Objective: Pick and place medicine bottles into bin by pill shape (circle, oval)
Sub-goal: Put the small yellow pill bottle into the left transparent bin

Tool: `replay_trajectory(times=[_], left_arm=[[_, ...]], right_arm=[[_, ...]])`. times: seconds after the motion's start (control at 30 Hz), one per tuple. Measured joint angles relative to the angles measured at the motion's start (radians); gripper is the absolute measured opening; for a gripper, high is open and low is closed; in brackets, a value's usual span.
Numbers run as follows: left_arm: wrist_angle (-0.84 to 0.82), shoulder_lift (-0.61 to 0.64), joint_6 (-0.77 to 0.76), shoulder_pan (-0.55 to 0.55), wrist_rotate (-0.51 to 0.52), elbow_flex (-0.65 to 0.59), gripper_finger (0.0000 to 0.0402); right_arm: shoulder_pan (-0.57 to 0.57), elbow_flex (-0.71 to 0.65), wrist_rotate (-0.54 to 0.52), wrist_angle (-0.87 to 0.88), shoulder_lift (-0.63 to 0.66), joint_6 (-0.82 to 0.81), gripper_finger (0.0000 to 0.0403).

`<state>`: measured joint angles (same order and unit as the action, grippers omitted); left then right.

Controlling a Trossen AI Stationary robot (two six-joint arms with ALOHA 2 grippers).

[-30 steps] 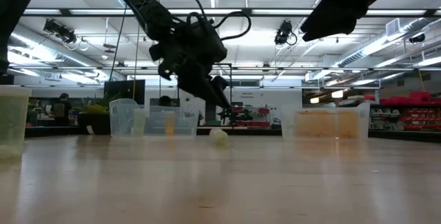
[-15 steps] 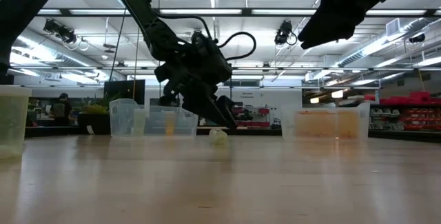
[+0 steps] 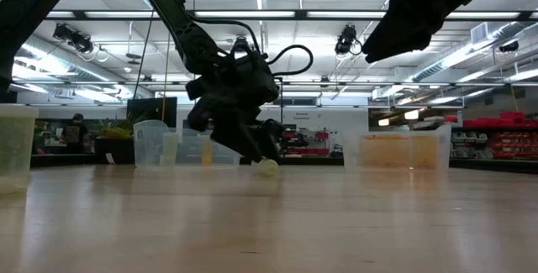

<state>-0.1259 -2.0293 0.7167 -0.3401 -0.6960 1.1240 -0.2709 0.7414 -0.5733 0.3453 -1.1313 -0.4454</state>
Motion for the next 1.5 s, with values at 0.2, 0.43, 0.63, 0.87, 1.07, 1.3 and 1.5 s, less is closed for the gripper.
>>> replay_trajectory(times=[0.2, 0.43, 0.63, 0.87, 1.07, 1.3, 1.5], left_arm=[[-0.063, 0.000, 0.055, 0.000, 0.003, 0.000, 0.0218], [-0.076, 0.000, 0.084, 0.008, 0.066, 0.000, 0.0223], [-0.074, 0.004, 0.116, 0.034, 0.131, 0.002, 0.0198], [-0.076, 0.005, 0.126, 0.040, 0.165, 0.003, 0.0136], [-0.094, 0.014, 0.078, 0.042, 0.197, 0.005, 0.0105], [-0.333, 0.056, -0.018, 0.067, 0.403, 0.100, 0.0128], [-0.545, 0.060, -0.102, 0.077, 0.516, 0.202, 0.0118]], right_arm=[[0.000, 0.000, 0.002, -0.003, 0.000, 0.002, 0.0225], [0.000, 0.000, 0.002, -0.004, 0.000, 0.007, 0.0225], [0.000, 0.000, 0.002, -0.004, 0.000, 0.008, 0.0225], [0.000, 0.000, 0.002, -0.004, 0.000, 0.008, 0.0225], [0.000, 0.000, 0.001, -0.004, 0.000, 0.009, 0.0225], [0.000, 0.000, -0.003, -0.001, 0.000, 0.017, 0.0225], [0.000, 0.000, -0.002, 0.038, 0.000, 0.016, 0.0225]])
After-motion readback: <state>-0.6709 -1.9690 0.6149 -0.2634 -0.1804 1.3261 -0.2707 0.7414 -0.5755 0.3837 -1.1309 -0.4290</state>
